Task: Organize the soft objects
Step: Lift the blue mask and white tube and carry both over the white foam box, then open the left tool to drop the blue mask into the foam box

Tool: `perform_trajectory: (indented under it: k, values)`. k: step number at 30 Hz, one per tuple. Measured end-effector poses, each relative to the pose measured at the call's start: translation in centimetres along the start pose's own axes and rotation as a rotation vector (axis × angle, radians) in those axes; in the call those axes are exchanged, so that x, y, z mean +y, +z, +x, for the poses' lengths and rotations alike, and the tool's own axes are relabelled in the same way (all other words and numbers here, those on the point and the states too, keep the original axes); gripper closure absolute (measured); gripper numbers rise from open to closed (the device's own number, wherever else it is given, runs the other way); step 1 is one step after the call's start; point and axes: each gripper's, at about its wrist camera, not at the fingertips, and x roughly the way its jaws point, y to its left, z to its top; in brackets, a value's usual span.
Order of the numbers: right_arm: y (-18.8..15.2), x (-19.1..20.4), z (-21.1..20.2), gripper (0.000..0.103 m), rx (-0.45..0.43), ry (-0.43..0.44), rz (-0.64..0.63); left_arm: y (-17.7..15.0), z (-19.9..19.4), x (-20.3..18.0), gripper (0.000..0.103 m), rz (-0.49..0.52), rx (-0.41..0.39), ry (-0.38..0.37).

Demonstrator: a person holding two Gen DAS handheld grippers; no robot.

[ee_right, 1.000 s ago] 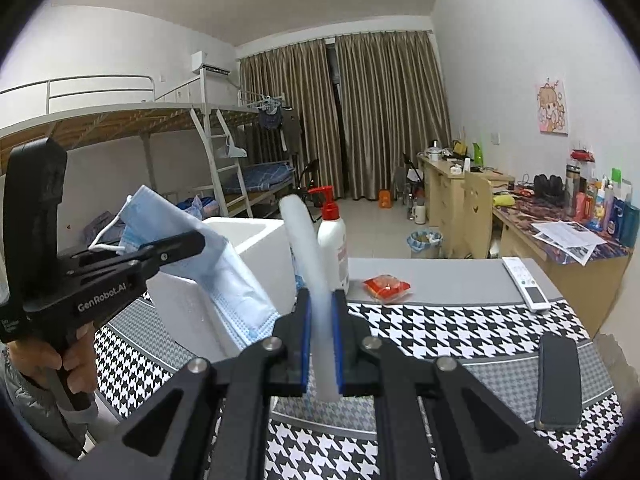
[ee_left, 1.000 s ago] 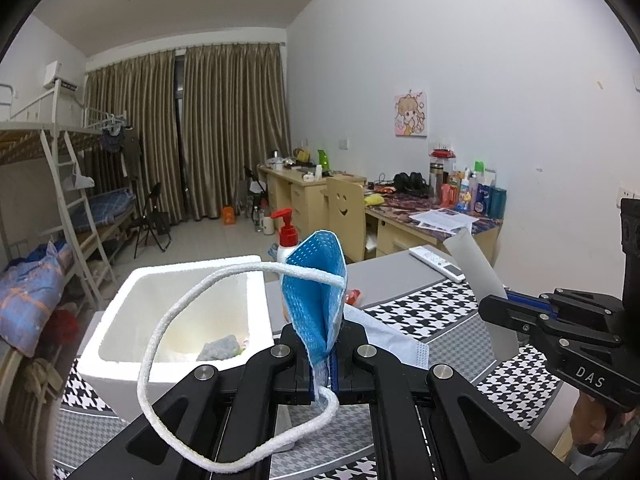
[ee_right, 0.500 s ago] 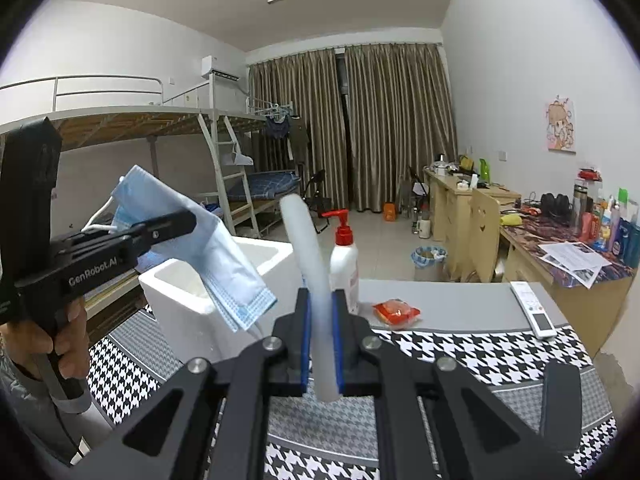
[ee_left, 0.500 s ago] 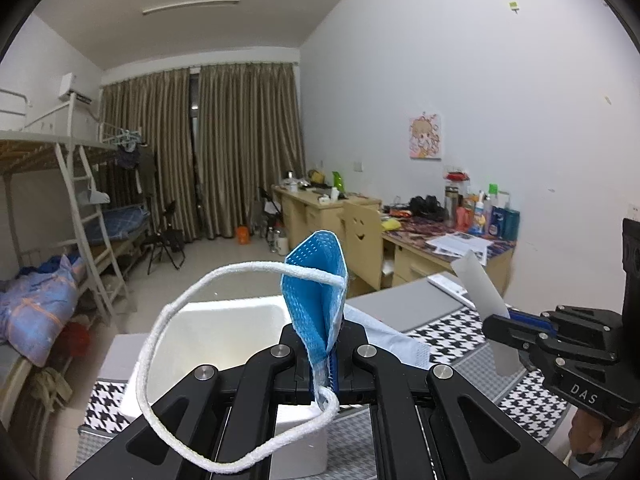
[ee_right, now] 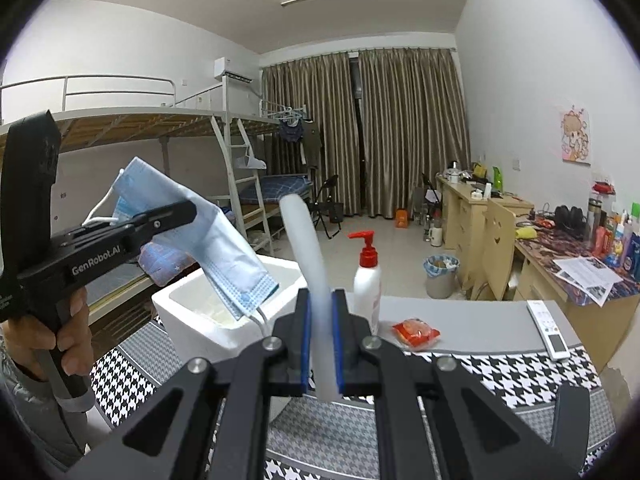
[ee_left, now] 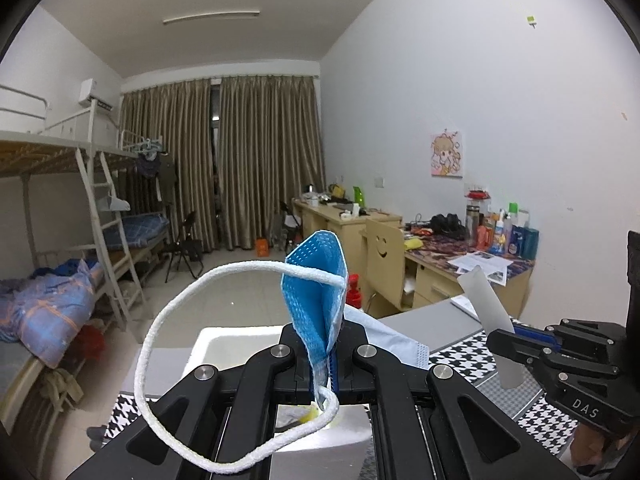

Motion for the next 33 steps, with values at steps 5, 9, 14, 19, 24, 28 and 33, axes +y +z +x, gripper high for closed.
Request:
perform_trajectory:
  k: [5,9,14,19,24,28,33]
  values:
    - [0.3,1.0,0.9,0.090,0.012,0.023,-0.007,0.2,0.3,0.7,0.099,-0.010,-0.003,0.037]
    - [0.8,1.9,1.5,0.090,0.015,0.043,-0.023,0.4,0.2,1.7,0.099,-0.020,-0.007,0.065]
    - [1.3,2.7,2.5,0.090,0.029,0.064,-0.030,0.4,0.7,2.7,0.099,-0.028,-0.001,0.102]
    - [1.3,3.5,3.3,0.090,0.046,0.090,-0.048,-0.1,1.2,3.4,0.099,-0.031,0.010,0.142]
    - [1.5,3.9,4.1,0.090,0.060,0.107,-0.050,-0.7,1.9,3.8,0.099,-0.031,0.032,0.165]
    - [1.5,4.1,4.5,0.090,0.072,0.110,-0.051,-0.9,2.7,4.2,0.099,-0.034,0.052,0.174]
    - [1.6,3.9,5.0,0.090,0.082,0.108,-0.047,-1.3,3.7,4.6,0.097,-0.036,0.081,0.183]
